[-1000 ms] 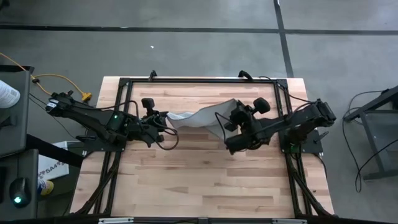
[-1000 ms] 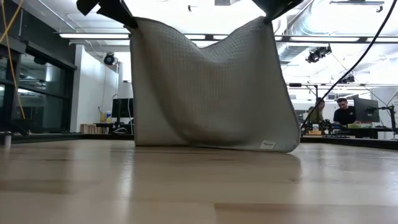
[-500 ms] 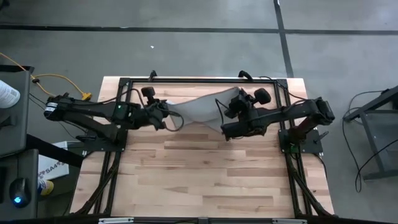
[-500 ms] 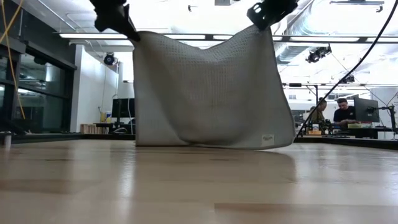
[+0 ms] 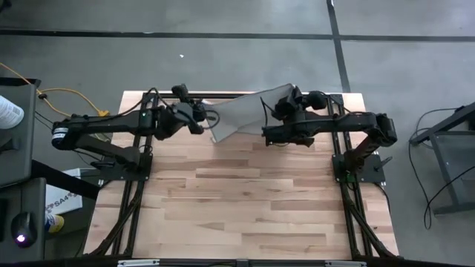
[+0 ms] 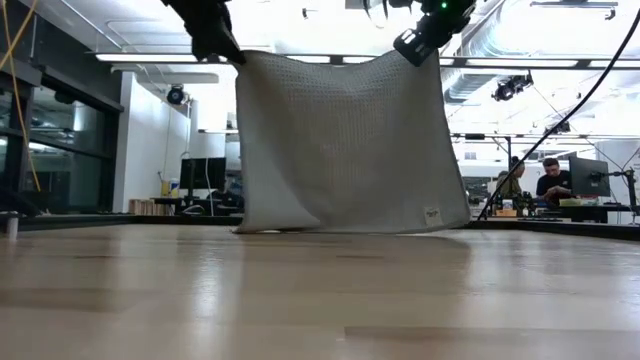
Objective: Fold microfiber towels
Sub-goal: Fold the gray towel
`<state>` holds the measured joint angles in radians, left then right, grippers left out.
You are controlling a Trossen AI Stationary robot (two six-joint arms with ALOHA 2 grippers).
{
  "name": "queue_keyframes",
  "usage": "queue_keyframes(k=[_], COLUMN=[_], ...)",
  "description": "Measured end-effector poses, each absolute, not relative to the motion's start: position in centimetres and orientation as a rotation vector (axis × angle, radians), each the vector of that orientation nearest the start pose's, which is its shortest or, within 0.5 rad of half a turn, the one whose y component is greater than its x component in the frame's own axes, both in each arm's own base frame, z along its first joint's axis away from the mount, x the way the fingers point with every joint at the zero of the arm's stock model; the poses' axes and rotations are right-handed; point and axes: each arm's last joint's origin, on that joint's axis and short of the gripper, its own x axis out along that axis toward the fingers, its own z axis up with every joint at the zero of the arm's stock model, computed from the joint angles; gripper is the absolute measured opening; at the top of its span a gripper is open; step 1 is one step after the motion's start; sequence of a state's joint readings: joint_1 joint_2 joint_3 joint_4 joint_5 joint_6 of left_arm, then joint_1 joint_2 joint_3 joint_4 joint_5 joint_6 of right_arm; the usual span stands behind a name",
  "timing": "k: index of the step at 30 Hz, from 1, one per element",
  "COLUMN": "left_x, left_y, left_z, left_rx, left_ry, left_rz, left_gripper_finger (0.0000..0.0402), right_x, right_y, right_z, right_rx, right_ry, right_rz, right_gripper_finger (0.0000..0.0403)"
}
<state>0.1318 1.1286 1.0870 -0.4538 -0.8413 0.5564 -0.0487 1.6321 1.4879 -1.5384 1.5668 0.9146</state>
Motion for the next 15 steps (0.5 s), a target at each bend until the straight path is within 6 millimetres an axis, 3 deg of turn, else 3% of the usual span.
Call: queue_keyframes(k=[8, 15], left_x=[22.4, 22.3], left_y=[7.1, 7.3], left_z=[35.8, 37.7], left_rx=[0.694, 0.706], left_ry=[0.737, 0.68], left_rz=[0.821, 0.837], left_gripper_finger=[0.0001, 0.0001], right_x=[27.5, 27.5], right_y=[-5.8, -6.0], right_z=[32.4, 32.5], right_rx=[-0.593, -0.576], right_ry=[0.657, 0.643], right_rz=[-1.578, -1.589], right_gripper_finger=[0.0004, 0.0004])
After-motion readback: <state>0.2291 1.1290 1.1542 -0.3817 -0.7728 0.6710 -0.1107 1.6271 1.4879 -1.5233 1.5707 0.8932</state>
